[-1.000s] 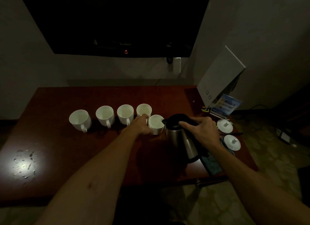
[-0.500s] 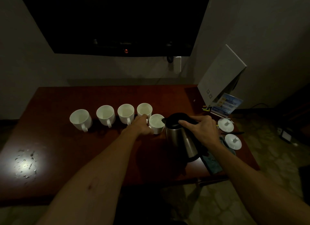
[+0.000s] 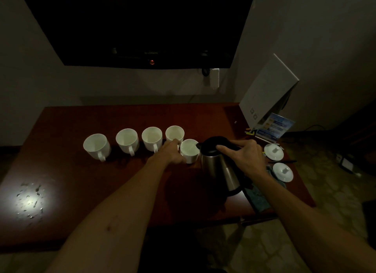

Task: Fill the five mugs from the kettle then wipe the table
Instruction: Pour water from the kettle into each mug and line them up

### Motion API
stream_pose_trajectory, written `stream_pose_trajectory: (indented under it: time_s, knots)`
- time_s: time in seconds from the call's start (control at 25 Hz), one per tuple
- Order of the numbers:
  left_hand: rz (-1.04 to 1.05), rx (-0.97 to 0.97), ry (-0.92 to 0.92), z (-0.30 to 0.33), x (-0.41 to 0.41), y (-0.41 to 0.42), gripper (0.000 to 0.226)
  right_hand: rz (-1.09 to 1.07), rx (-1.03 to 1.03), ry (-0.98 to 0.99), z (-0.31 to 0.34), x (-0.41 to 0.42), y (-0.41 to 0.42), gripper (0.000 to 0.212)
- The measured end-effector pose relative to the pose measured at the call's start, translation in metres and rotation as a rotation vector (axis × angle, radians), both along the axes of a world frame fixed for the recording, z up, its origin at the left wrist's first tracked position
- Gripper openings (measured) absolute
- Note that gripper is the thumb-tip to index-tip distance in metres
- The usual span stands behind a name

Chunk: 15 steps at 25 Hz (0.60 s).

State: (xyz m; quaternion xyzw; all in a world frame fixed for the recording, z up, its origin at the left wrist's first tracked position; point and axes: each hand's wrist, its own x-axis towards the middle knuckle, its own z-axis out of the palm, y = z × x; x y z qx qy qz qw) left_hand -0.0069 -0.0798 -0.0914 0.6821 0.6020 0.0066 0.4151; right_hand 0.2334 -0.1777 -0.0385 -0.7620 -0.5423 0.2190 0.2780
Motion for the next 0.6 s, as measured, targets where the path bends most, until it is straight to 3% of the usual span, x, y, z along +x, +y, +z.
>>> stream_pose_trajectory:
  time_s: [0.6]
  knots:
    - [-0.012,-0.079,0.028,-0.035,-0.008,0.004,0.107,-0.015,0.01,0.004,-0.01,-0.004,0.003,0.064]
